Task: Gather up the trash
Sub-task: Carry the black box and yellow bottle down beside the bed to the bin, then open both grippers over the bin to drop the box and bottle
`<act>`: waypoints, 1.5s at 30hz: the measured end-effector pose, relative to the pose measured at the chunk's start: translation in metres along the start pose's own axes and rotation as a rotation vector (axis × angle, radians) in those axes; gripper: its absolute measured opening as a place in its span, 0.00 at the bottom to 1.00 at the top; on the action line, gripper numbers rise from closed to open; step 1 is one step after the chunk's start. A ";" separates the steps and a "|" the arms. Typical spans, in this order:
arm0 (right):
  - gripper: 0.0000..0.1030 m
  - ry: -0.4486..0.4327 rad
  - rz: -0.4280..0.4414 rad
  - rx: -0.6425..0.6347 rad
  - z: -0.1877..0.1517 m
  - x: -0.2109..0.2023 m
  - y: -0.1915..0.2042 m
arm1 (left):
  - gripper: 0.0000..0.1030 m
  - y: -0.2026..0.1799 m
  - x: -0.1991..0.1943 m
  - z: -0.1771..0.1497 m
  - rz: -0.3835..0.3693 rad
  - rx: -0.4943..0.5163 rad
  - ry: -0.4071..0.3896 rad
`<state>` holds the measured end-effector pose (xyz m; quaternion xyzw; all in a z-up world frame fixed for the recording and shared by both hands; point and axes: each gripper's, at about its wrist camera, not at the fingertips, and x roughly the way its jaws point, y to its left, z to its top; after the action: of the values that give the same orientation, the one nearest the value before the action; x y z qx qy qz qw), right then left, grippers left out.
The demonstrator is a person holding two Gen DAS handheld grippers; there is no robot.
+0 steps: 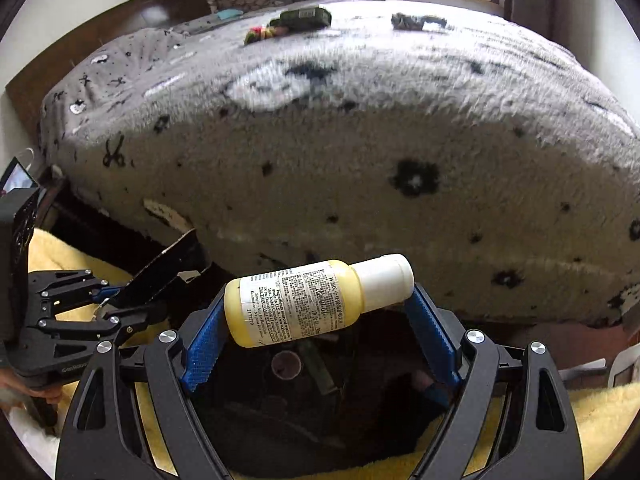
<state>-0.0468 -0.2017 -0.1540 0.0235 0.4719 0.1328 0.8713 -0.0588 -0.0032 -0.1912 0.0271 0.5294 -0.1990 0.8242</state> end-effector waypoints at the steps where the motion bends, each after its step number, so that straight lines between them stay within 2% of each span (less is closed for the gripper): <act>1: 0.82 0.017 0.000 0.003 -0.002 0.006 0.000 | 0.27 0.002 0.007 -0.002 -0.007 -0.008 0.022; 7: 0.82 0.091 0.018 0.031 -0.010 0.034 0.001 | 0.27 0.008 0.038 -0.007 -0.012 -0.025 0.103; 13: 0.82 0.144 0.014 0.069 -0.014 0.057 -0.004 | 0.27 0.016 0.062 -0.007 0.007 -0.039 0.127; 18: 0.82 0.177 0.017 0.075 -0.018 0.072 -0.003 | 0.27 0.020 0.082 -0.010 0.002 -0.047 0.178; 32: 0.83 0.262 0.056 0.071 -0.026 0.100 0.002 | 0.27 0.020 0.098 -0.013 -0.027 -0.031 0.220; 45: 0.83 0.278 0.074 0.066 -0.029 0.104 0.006 | 0.30 0.019 0.098 -0.012 -0.032 -0.032 0.226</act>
<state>-0.0181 -0.1716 -0.2542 0.0509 0.5911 0.1511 0.7907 -0.0272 -0.0121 -0.2857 0.0278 0.6224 -0.1993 0.7563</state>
